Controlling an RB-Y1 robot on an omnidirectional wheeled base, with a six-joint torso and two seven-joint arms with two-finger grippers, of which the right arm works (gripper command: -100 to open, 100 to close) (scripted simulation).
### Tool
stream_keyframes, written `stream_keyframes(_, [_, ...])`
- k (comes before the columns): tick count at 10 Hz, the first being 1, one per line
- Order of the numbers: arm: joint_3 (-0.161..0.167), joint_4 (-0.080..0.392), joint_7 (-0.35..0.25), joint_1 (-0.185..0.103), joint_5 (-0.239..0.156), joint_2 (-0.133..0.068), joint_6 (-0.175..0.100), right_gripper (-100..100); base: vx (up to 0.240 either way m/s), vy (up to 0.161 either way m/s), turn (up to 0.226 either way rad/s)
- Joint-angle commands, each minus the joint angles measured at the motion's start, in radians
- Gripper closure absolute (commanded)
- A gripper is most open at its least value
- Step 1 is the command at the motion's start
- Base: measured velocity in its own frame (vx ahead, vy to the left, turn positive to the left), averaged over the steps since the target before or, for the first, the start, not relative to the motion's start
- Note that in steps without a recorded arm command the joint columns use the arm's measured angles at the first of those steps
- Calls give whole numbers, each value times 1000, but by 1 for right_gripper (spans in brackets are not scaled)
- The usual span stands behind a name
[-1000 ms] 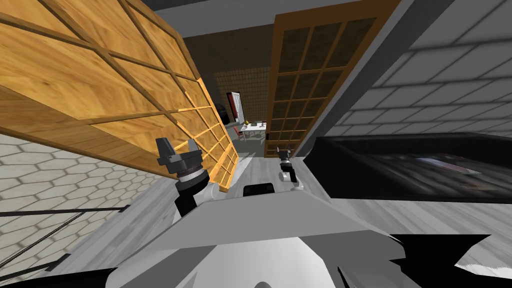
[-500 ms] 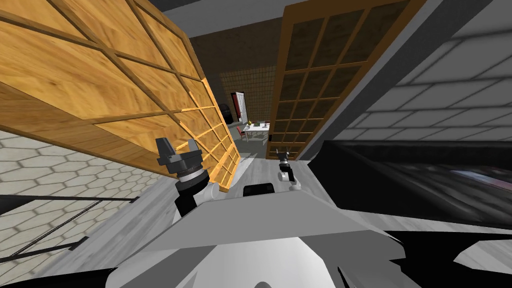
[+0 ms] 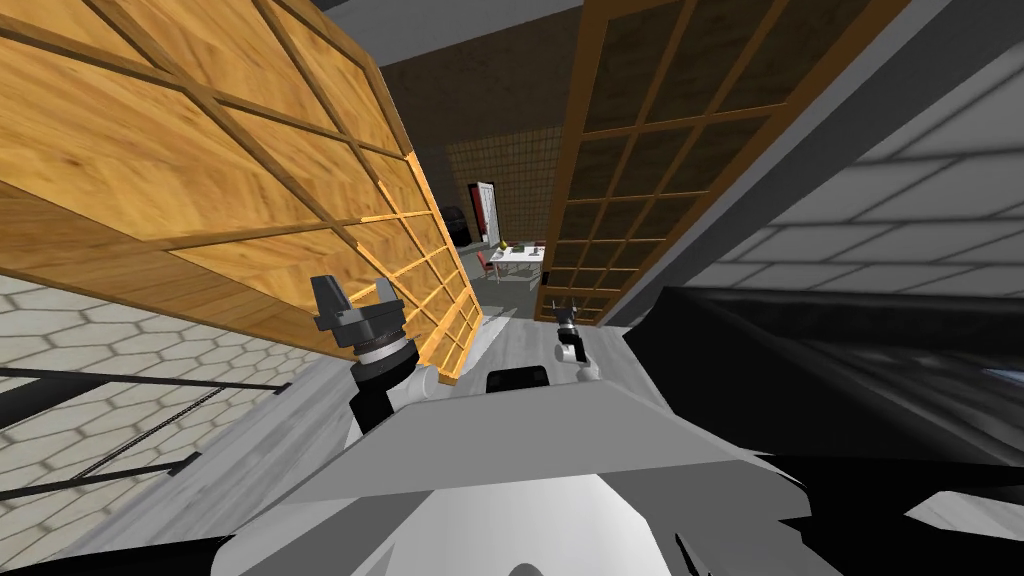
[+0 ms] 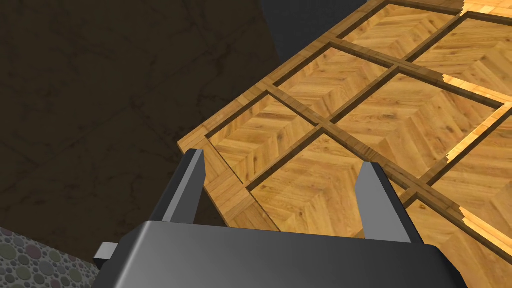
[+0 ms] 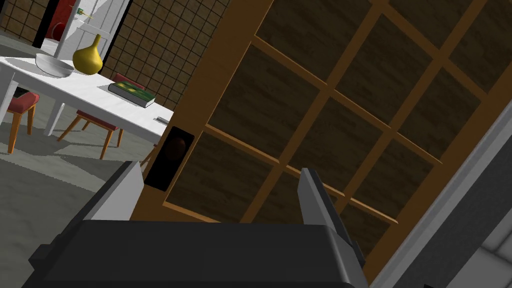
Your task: Pull the door open
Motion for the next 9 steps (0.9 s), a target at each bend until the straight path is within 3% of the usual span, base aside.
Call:
stream_keyframes(1, [3,44,-34,-18,-27,-6,-7,-100,61,-36,141])
stream_keyframes(9, [24,303,-203,-120,-155,-25,-72,-100,88,-42,115])
